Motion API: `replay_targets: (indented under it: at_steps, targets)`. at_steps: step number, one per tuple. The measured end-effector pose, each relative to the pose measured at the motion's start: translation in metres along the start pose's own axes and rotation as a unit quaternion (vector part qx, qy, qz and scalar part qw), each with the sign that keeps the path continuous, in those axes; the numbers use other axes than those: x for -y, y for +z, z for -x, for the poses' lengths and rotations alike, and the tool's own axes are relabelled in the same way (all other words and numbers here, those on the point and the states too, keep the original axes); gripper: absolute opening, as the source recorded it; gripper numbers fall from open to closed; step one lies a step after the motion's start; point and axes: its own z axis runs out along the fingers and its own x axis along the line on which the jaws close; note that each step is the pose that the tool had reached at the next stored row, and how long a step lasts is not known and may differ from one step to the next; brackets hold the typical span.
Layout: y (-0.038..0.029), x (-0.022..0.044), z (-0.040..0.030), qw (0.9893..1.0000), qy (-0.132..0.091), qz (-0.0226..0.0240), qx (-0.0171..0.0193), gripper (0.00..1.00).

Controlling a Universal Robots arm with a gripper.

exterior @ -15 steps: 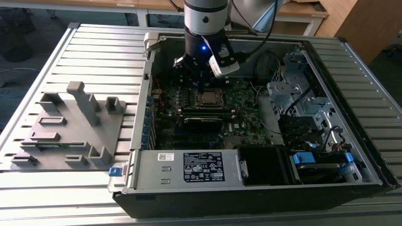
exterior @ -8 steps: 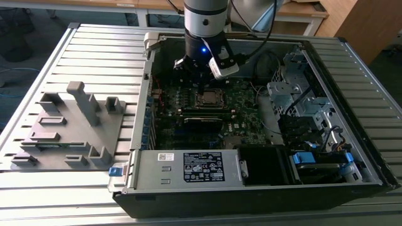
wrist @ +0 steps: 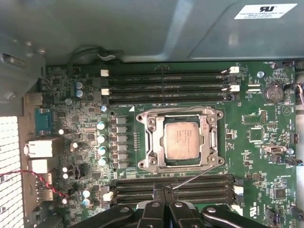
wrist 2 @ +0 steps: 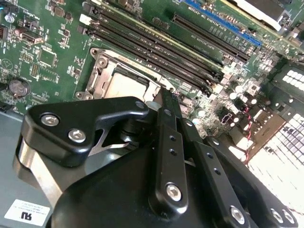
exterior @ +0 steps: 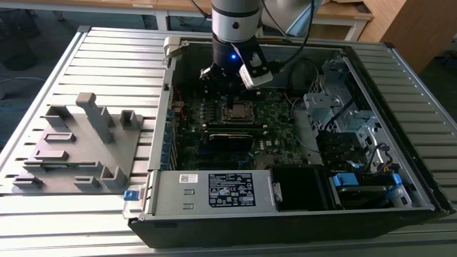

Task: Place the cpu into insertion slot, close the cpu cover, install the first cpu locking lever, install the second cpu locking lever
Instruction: 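Install the second cpu locking lever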

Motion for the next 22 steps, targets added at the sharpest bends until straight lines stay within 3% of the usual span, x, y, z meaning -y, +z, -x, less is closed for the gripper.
replay_targets:
  at_steps: [7, 11, 17, 22]
  targets:
    - [0.0050, -0.0004, 0.0044, 1.0000, 0.000, -0.0046, 0.0002, 0.10]
    - [0.0077, 0.0000, 0.0069, 1.0000, 0.000, -0.0048, 0.0000, 0.10]
    - [0.0100, 0.0059, 0.0087, 1.0000, 0.000, -0.0044, -0.0002, 0.10]
    - [0.0162, 0.0062, 0.0083, 1.0000, 0.000, -0.0043, -0.0002, 0.10]
